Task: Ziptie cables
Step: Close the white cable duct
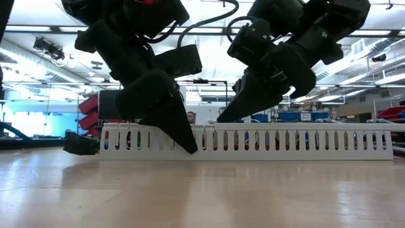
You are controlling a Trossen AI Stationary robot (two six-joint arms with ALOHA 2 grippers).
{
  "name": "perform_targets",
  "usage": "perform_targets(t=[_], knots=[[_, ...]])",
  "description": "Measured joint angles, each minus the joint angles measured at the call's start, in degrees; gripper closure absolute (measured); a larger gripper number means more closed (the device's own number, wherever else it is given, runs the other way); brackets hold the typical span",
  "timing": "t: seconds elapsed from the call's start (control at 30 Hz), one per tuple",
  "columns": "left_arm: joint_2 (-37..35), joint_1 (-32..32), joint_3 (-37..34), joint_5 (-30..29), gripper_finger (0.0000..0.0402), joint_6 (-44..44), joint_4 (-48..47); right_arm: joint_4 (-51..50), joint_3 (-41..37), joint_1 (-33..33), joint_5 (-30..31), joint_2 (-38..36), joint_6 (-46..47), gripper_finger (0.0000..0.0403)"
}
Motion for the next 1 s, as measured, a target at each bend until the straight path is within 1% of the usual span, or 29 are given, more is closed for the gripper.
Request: perform_targets(t=[0.17,0.4,0.47,0.67,0.77,1.0], knots=[[0.03,0.0,-0.03,-0.02,0.0166,0.21,0.15,1.68,0.04,-0.39,-0.23,0.81,-0.25,0.0403],[0.06,0.0,-0.12,-0.15,0.0165,0.38,0.49,3.46,-0.13,-0.48,-0.08,0.91,-1.62,0.0403],[0.13,0.0,-0.11,-0.65,0.0165,0.41,0.73,3.91,-0.14,-0.46,-0.01,-0.28,-2.31,0.0403],[0.19,0.0,-0.01,-1.31,0.0163,0.57,1.03,0.72,-0.11,-0.37,0.43,-3.37,-2.4,0.0403],[0.21,-0.04,-0.08,-2.43,0.0153,0.67,0.96,-0.45,-0.11,-0.37,0.39,-3.35,-2.04,0.0403],[0.45,-0.02,-0.3,-3.65,0.0116,0.51,1.3,-0.47,-0.07,0.37,0.35,-3.32,-1.7,0.0403]])
